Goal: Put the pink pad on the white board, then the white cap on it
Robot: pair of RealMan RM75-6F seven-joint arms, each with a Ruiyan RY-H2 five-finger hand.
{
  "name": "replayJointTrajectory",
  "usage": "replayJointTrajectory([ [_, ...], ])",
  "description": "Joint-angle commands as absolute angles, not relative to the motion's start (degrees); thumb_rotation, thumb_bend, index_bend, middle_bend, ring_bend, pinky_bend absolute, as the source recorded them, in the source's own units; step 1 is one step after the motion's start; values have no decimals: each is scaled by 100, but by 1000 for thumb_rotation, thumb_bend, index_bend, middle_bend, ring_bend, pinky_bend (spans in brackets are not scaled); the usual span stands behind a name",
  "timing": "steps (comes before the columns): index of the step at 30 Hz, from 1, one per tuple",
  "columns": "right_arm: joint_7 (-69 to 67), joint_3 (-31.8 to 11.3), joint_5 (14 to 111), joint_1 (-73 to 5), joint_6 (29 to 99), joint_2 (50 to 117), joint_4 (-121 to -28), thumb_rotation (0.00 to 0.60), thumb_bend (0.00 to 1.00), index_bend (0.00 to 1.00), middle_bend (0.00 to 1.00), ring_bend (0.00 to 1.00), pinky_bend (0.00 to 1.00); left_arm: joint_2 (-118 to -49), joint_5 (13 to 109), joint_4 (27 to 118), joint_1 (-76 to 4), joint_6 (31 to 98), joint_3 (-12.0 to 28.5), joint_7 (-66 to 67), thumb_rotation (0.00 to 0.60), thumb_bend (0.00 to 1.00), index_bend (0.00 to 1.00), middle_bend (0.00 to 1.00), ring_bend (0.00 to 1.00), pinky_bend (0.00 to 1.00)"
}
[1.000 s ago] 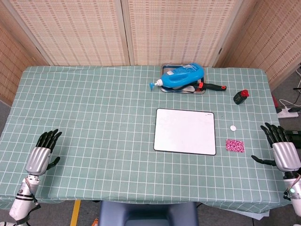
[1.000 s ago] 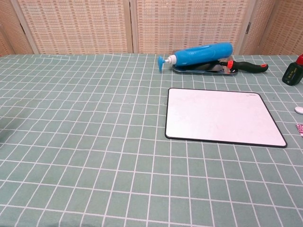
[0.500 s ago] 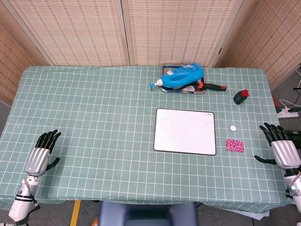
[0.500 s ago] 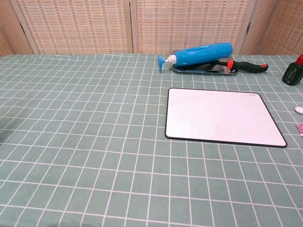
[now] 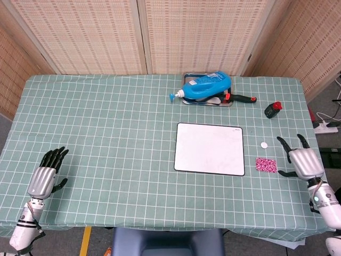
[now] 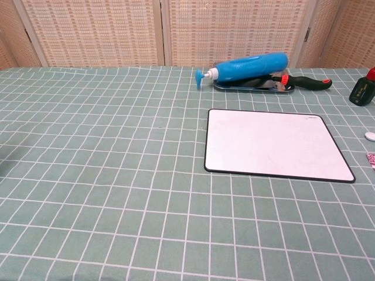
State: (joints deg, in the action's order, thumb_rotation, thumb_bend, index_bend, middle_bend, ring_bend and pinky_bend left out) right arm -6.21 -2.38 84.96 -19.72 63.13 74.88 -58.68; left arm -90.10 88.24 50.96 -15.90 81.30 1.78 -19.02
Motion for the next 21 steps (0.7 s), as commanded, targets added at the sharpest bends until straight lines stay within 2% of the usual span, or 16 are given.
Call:
replayJointTrajectory([
  [1, 79, -341, 8016, -2182, 5680, 7327, -6285, 501, 0, 217, 933, 973, 1000, -9005, 8823, 5106, -1592, 8120, 176, -1913, 600, 218, 0, 0, 0, 0],
  [8, 905, -388, 7310, -2421, 4789, 7256, -6557, 501, 18, 273, 962, 987, 1000, -8988, 8825, 5138, -1601, 8071, 162, -1930, 600, 218, 0, 0, 0, 0],
  [14, 1097, -388, 7143, -2520, 4633, 7298, -6687, 499, 110, 284, 962, 987, 1000, -8972, 8812, 5158, -1611, 8025, 162, -1952, 600, 218, 0, 0, 0, 0],
  [21, 1083, -330, 7057, -2605, 4438, 7401, -6671, 497, 117, 323, 962, 985, 1000, -8957, 8800, 5181, -1618, 7981, 160, -1971, 600, 218, 0, 0, 0, 0],
])
